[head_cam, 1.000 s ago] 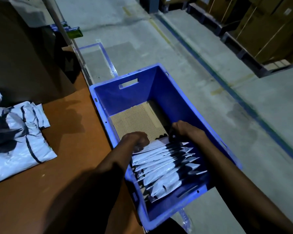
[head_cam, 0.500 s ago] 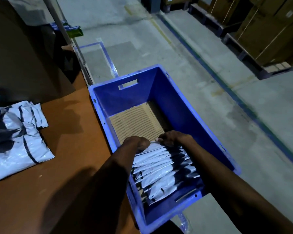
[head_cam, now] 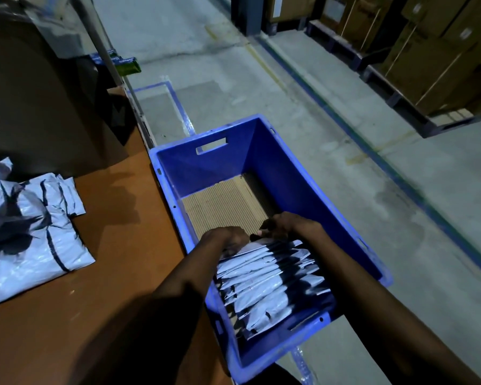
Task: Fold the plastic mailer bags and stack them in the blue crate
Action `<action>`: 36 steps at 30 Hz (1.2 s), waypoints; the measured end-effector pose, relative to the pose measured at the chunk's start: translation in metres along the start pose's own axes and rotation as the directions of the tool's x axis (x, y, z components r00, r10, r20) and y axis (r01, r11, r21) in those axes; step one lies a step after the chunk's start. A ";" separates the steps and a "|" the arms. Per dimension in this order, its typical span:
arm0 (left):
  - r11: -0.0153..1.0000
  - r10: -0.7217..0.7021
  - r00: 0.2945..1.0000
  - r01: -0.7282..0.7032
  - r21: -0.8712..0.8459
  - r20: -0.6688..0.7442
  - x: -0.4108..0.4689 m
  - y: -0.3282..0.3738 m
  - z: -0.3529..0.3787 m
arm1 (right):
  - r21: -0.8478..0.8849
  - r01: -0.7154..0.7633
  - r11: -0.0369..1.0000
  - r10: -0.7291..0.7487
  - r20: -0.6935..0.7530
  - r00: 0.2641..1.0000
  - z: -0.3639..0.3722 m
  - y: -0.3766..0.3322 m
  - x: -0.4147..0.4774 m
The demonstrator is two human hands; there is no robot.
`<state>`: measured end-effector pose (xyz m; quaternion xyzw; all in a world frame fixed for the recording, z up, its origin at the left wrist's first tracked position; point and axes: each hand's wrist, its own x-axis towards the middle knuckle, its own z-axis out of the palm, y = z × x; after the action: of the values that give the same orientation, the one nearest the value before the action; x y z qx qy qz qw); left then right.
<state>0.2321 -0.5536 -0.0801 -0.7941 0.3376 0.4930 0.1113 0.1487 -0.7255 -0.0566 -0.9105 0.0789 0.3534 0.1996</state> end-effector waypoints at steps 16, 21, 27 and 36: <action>0.952 0.038 0.682 -0.247 -0.182 -0.730 -0.136 -0.013 0.011 | 0.358 0.274 0.893 -0.005 -0.601 0.800 0.005 -0.038 -0.112; 0.929 0.038 0.443 -0.345 -0.132 -0.896 -0.184 -0.051 0.046 | 0.362 0.413 0.836 0.048 -0.797 0.602 0.035 -0.091 -0.131; 0.901 -0.017 0.196 -0.421 -0.100 -0.980 -0.245 -0.106 0.103 | 0.206 0.548 0.811 -0.046 -0.911 0.411 0.073 -0.195 -0.139; 0.927 -0.210 0.070 -0.302 -0.221 -0.975 -0.306 -0.234 0.207 | 0.141 0.628 0.766 -0.190 -0.883 0.429 0.141 -0.356 -0.118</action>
<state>0.1498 -0.1427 0.0447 -0.9071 0.2478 -0.1254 -0.3164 0.0771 -0.3429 0.0383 -0.8801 0.0114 -0.2105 0.4254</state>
